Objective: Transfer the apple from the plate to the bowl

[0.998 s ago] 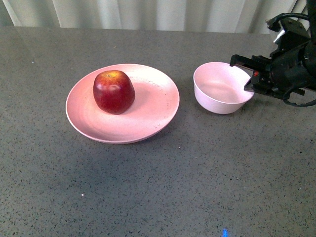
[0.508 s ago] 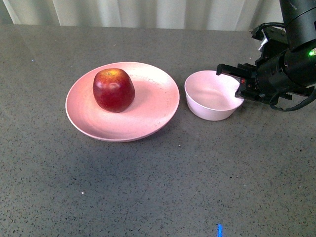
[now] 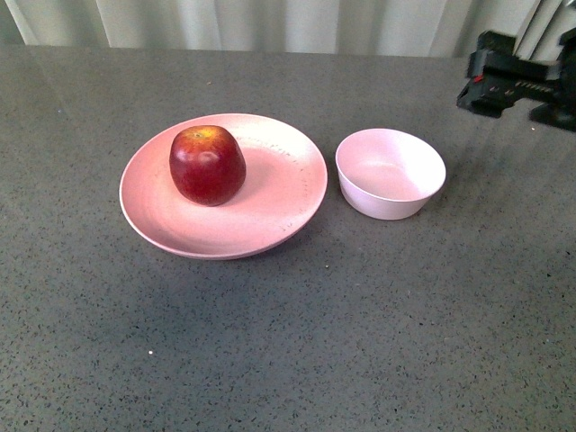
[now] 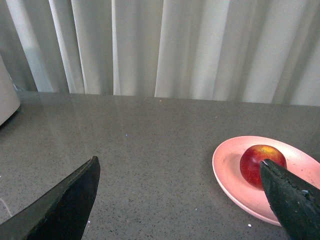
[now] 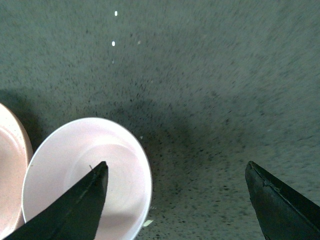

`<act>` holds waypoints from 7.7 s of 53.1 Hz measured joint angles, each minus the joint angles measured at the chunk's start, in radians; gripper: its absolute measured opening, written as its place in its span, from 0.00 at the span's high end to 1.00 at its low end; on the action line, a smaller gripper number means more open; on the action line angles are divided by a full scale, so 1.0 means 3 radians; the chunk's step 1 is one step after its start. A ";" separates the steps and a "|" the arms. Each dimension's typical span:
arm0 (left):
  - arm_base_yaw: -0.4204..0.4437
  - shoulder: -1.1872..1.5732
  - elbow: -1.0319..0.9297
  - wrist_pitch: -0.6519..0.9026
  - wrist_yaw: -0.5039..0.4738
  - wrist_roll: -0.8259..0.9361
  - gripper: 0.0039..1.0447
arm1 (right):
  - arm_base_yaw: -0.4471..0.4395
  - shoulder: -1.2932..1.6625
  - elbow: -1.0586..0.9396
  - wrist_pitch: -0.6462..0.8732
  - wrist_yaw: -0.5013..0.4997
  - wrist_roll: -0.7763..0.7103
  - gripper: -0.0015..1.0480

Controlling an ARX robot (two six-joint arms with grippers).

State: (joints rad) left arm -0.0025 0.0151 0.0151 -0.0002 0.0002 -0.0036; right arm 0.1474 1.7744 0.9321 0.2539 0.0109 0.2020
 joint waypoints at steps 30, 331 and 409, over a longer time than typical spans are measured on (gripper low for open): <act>0.0000 0.0000 0.0000 0.0000 0.0000 0.0000 0.08 | -0.0117 -0.0258 -0.1253 0.2762 0.0314 -0.0577 0.44; -0.1807 0.6664 0.3750 0.1255 -0.0263 -0.0421 0.30 | -0.0487 -0.5896 -0.3030 -0.0842 -0.0037 -0.0664 0.09; -0.2359 0.7655 0.4857 0.0921 -0.0324 -0.0529 0.31 | -0.0487 -0.5896 -0.3030 -0.0842 -0.0037 -0.0664 0.09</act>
State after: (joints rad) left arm -0.7101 2.3116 1.4723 0.2760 -0.0971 -0.1623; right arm 0.0013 0.0055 0.0231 0.0013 -0.0002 0.0029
